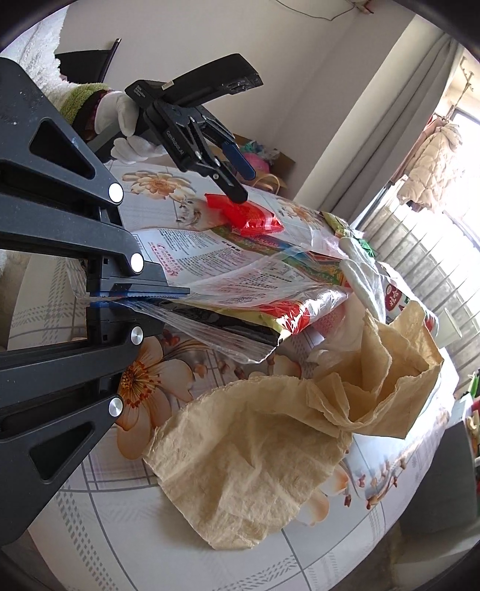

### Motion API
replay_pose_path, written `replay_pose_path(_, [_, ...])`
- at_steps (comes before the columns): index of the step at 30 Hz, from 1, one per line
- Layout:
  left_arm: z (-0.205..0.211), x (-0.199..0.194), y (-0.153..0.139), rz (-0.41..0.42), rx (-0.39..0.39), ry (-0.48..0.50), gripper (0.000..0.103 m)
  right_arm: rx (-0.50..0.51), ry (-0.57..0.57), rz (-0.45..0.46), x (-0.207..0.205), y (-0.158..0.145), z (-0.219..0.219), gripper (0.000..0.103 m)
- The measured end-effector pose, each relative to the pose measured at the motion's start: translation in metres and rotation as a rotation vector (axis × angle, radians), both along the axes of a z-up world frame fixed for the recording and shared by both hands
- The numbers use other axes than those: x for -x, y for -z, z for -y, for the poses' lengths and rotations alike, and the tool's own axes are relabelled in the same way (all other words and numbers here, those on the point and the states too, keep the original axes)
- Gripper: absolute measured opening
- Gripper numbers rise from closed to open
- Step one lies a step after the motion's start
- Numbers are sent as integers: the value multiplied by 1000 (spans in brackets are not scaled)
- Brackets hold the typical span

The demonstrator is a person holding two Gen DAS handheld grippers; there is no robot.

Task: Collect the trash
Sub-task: 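Grasp the large printed snack bag with the right tool and lift it, then grasp the red plastic mesh bag with the left tool while the right tool holds the snack bag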

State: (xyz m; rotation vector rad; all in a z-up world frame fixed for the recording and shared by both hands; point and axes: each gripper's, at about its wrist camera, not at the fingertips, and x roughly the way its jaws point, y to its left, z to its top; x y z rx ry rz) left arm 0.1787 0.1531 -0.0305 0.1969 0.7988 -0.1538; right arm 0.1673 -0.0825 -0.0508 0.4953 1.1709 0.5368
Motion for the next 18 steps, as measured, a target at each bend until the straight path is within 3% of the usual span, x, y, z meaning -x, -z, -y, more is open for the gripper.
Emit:
replay_pose_path(6, [6, -24, 23, -100, -37, 40, 76, -3, 4, -9, 0, 2, 2, 0])
replay_pose_path(12, [-5, -32, 35, -166, 19, 13, 48, -40, 0, -21, -2, 4, 5, 0])
replay_pose_path(16, [-14, -33, 40, -202, 78, -13, 22, -100, -3, -39, -3, 5, 8, 0])
replay_pose_path(18, [-17, -31, 37, -196, 87, -25, 18, -135, -4, -48, -3, 4, 11, 0])
